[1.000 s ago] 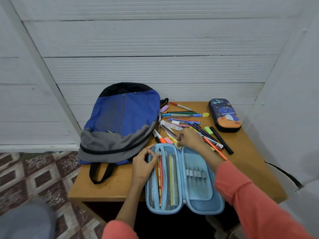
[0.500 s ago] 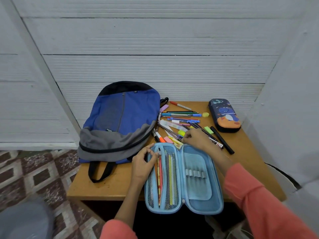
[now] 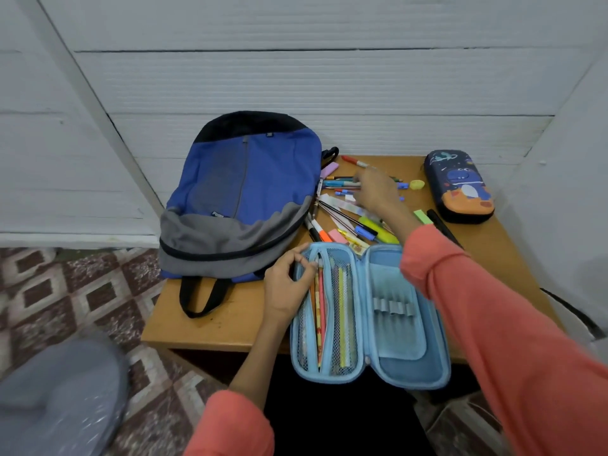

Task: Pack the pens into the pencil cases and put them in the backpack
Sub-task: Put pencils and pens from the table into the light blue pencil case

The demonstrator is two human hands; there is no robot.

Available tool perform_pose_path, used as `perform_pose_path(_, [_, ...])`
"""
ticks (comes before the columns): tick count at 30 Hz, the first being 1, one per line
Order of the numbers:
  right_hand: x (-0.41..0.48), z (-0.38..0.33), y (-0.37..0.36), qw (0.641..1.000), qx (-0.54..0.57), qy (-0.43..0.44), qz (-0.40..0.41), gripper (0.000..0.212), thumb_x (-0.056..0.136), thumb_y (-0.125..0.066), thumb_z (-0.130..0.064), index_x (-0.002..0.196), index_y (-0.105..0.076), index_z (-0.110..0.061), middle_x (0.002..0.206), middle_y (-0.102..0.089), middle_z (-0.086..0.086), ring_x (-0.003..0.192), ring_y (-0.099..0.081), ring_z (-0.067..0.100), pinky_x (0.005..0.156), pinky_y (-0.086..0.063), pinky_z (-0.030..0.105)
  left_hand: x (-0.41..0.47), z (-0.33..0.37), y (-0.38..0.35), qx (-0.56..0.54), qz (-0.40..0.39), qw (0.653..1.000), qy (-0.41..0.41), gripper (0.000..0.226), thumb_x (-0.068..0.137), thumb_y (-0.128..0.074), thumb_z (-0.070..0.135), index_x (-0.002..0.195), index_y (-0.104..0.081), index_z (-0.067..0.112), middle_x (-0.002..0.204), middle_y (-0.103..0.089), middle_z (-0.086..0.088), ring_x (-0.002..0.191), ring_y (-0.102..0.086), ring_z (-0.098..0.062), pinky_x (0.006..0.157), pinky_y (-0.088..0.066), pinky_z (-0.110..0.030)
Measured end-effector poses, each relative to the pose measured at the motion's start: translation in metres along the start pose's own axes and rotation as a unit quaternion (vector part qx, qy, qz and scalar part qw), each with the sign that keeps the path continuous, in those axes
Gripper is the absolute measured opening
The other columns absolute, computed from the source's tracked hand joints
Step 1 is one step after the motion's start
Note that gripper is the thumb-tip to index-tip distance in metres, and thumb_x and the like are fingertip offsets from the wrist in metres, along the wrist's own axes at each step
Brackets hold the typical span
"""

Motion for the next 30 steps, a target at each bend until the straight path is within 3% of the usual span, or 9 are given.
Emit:
perform_pose_path(4, [0.028,-0.022,-0.02,0.997,-0.056,0.042,-0.041,0.031,0.091,-0.056,-0.012,0.12,-0.059,-0.003,0.124,-0.058,0.019,0.116,-0.053,0.036,0.09,-0.046,0.041,0.0,-0.002,0.0,-0.003,0.005,1.0,-0.005,0.032,0.081,-0.06,0.044,0.075,-0.057,0.012,0.124,-0.066,0.009,0.116,-0.057,0.0,0.103,-0.046,-0.036])
perform_pose_path(8, [0.046,-0.043,-0.033,0.991,-0.076,0.095,-0.052,0.043,0.091,-0.057,-0.012,0.133,-0.054,-0.018,0.134,-0.053,0.013,0.121,-0.05,0.034,0.096,-0.043,0.041,0.001,-0.002,0.0,0.003,0.007,1.0,-0.011,0.029,0.082,-0.062,0.04,0.074,-0.057,0.013,0.124,-0.066,0.011,0.116,-0.057,0.003,0.102,-0.047,-0.034])
perform_pose_path(13, [0.062,-0.056,-0.058,0.982,-0.109,0.128,-0.08,0.043,0.093,-0.045,-0.008,0.136,-0.049,-0.011,0.134,-0.047,0.014,0.12,-0.047,0.035,0.091,-0.046,0.042,0.0,-0.002,-0.001,0.004,0.011,1.0,-0.015,0.028,0.082,-0.061,0.039,0.076,-0.058,0.011,0.124,-0.065,0.01,0.117,-0.057,0.001,0.102,-0.045,-0.032])
perform_pose_path(16, [0.064,-0.056,-0.056,0.986,-0.1,0.12,-0.051,0.04,0.094,-0.042,-0.004,0.132,-0.049,-0.008,0.128,-0.051,0.02,0.116,-0.05,0.038,0.086,-0.045,0.042,0.0,-0.001,-0.001,0.004,0.012,1.0,-0.014,0.031,0.082,-0.06,0.039,0.077,-0.059,0.008,0.125,-0.065,0.009,0.118,-0.057,0.0,0.102,-0.046,-0.032])
perform_pose_path(23, [0.064,-0.057,-0.052,0.987,-0.091,0.135,-0.01,0.031,0.092,-0.047,0.001,0.122,-0.051,-0.002,0.118,-0.057,0.025,0.109,-0.055,0.041,0.083,-0.048,0.044,0.0,-0.001,0.0,0.002,0.013,1.0,-0.014,0.032,0.082,-0.061,0.04,0.077,-0.059,0.009,0.125,-0.065,0.009,0.118,-0.057,0.0,0.103,-0.045,-0.033])
perform_pose_path(27, [0.064,-0.056,-0.054,0.983,-0.125,0.132,-0.019,0.032,0.092,-0.048,0.002,0.121,-0.061,-0.004,0.121,-0.059,0.018,0.116,-0.051,0.037,0.088,-0.049,0.044,0.0,0.0,0.0,0.002,0.013,1.0,-0.019,0.03,0.082,-0.061,0.039,0.076,-0.059,0.01,0.125,-0.065,0.008,0.118,-0.057,0.0,0.104,-0.045,-0.035])
perform_pose_path(30, [0.063,-0.053,-0.053,0.983,-0.137,0.121,-0.023,0.034,0.089,-0.052,0.001,0.122,-0.056,-0.005,0.124,-0.055,0.016,0.12,-0.046,0.035,0.088,-0.045,0.043,0.0,-0.001,0.0,0.007,0.015,1.0,-0.021,0.027,0.082,-0.06,0.037,0.076,-0.059,0.011,0.124,-0.066,0.008,0.118,-0.057,-0.002,0.104,-0.045,-0.037])
Point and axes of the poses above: each hand's wrist, its own x-axis towards the middle knuckle, its own y-axis out of the back of the hand, z = x × y, the point moved 9 cm from there along x, towards the middle knuckle
